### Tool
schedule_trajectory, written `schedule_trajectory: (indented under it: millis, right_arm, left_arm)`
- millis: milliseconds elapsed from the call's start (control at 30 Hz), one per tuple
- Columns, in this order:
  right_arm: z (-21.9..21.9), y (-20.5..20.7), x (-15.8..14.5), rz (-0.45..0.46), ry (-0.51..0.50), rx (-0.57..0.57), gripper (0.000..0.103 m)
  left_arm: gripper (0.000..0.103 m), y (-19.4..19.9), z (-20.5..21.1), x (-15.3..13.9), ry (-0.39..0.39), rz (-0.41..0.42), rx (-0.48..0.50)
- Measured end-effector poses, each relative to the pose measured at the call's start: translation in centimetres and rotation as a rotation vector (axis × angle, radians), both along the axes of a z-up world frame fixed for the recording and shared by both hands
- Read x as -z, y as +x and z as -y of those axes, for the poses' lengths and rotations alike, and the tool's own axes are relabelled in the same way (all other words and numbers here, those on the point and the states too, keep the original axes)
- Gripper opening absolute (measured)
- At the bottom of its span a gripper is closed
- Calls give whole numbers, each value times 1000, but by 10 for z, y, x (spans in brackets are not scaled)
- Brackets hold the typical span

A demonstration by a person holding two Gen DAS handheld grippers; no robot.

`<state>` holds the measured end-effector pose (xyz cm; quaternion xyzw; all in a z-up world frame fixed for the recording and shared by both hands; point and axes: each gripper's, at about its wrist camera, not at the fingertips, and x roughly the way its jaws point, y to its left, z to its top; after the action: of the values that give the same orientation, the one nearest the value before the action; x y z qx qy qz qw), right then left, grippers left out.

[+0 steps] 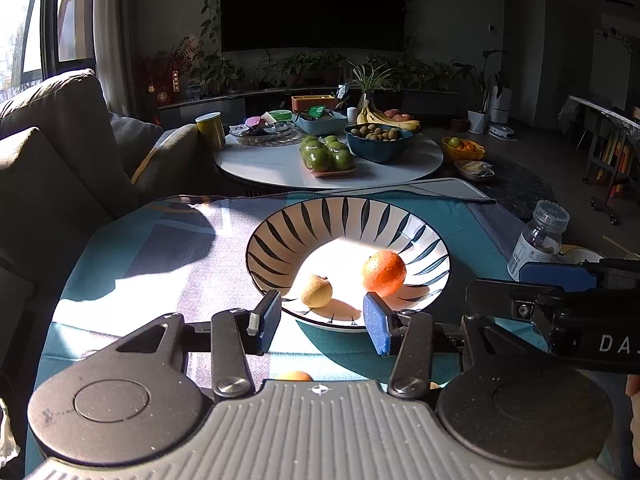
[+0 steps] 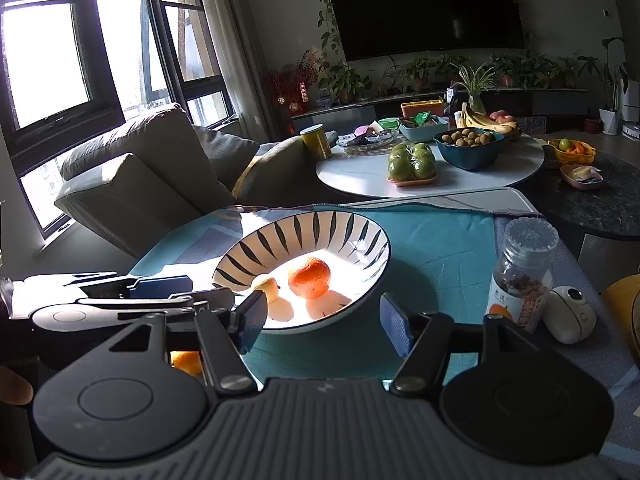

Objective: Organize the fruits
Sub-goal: 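Withdraw both tools from the bowl back toward the loose fruits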

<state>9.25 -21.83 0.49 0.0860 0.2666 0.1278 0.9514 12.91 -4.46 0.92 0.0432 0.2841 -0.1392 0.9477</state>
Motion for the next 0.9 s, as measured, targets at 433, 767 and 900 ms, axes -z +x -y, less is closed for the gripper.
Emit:
schedule_trajectory:
  millis: [433,767,900]
  right_arm:
    - [-12,-41,4,0,-16,-38,90]
    - [-34,-71,12,-7,-59,-129,90]
    - [-41,-79,15,-17,-64,-155,90]
  left_arm:
    - [43,-51,-26,1,-8,-12,-16]
    - [43,-81,-43,5,-1,-11,-60]
    - [43,-92,-49,8,7,-13,-76]
